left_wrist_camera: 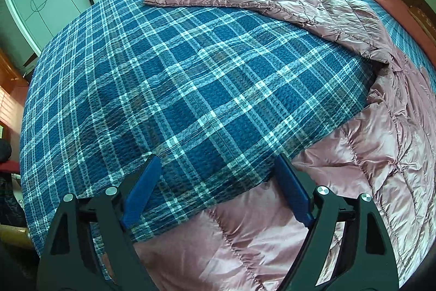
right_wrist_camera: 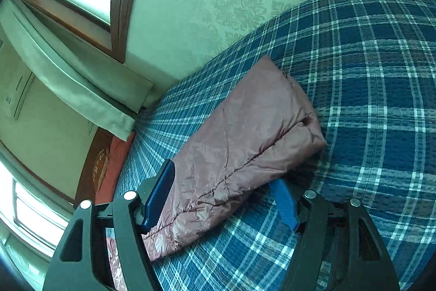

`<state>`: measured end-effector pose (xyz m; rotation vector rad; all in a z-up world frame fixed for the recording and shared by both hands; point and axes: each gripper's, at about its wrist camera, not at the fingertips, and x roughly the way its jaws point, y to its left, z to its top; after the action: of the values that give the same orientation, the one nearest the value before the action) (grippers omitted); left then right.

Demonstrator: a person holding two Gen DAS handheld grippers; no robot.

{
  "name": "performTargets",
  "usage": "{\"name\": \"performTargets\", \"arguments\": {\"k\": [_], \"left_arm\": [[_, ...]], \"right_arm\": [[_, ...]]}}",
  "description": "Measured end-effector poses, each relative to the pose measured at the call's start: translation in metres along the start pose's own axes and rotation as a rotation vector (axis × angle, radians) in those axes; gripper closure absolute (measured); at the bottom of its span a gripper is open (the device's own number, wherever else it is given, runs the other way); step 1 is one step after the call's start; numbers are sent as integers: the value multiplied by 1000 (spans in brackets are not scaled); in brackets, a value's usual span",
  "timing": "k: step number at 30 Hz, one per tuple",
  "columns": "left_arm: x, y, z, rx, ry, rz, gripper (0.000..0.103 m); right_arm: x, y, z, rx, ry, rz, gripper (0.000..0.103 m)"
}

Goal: Fold large clothes
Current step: 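Grasp the jacket sleeve cuff with the right gripper, then lift the sleeve and lay it across the jacket body with the right gripper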

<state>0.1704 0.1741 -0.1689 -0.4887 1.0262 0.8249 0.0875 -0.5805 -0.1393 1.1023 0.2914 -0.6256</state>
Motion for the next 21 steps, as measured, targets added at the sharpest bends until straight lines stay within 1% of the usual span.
{"name": "performTargets", "arguments": {"k": [1,3,4,5,6,7,9,13,15,17,21], "left_arm": [[1,0,0,1,-4,5,14],[4,1,0,-1,-4,5,13],[5,1,1,-1,-4,6,12],[6,2,2,0,-3,5,12],[5,5,2,3,-4,4,12],[2,3,0,9,-7,4,12],[1,5,1,18,-12,-2,12],[0,8,6,28,-28,-3,12],[5,8,7,35,-14,-1,12],[7,10,6,28,-19,-12,10],[12,12,3,32,-30,-21,7]], "right_arm": [[1,0,2,6,-14,-11,37],[5,0,8,-3,-14,-36,54],[10,0,10,-8,-4,-47,60],[16,0,13,-12,9,-64,73],[18,1,15,-20,18,-75,83],[15,2,18,-41,17,-77,86],[10,24,17,-130,7,-62,89],[-4,88,-6,-344,8,39,91],[-9,126,-28,-444,24,101,91],[-9,163,-53,-531,61,161,91],[-5,230,-120,-675,151,275,91]]}}
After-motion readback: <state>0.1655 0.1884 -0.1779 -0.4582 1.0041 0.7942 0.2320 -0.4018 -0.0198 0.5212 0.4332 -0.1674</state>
